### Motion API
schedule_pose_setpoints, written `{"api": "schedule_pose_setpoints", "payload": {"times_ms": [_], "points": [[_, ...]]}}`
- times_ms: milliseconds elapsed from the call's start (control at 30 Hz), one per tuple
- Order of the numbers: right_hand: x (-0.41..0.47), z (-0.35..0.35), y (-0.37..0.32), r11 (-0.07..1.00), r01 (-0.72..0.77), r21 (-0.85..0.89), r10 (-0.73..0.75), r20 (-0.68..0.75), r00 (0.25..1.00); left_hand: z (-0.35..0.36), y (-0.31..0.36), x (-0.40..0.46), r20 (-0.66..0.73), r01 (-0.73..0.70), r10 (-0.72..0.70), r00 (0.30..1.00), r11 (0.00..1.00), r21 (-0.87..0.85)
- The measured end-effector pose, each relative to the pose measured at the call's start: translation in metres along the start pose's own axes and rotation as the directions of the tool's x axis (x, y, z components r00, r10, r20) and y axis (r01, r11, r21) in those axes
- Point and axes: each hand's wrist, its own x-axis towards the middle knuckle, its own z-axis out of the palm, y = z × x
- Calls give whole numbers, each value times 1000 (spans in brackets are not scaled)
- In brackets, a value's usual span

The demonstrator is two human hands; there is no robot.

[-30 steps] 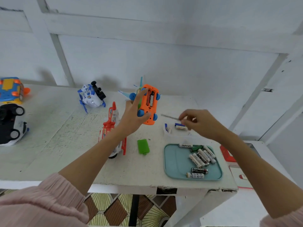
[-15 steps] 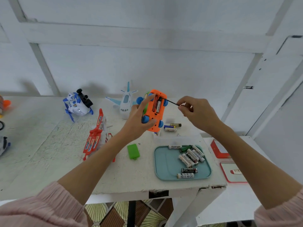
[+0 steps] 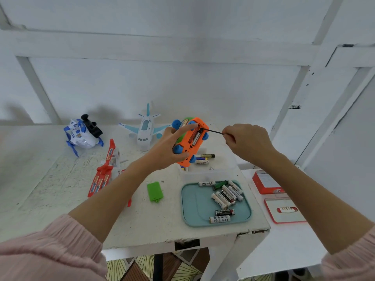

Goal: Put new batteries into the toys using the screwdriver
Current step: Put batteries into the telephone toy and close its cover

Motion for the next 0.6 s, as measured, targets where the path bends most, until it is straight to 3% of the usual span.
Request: {"api": "schedule_pose_setpoints", "payload": {"times_ms": [233, 600], "points": [[8, 10, 21, 996, -20, -91, 27, 75, 997, -5, -3, 38, 169, -38, 0, 986, 974, 221], [-3, 22, 43, 992, -96, -80, 104, 106, 989, 15, -5, 69, 257, -81, -24, 966, 917, 391]]}}
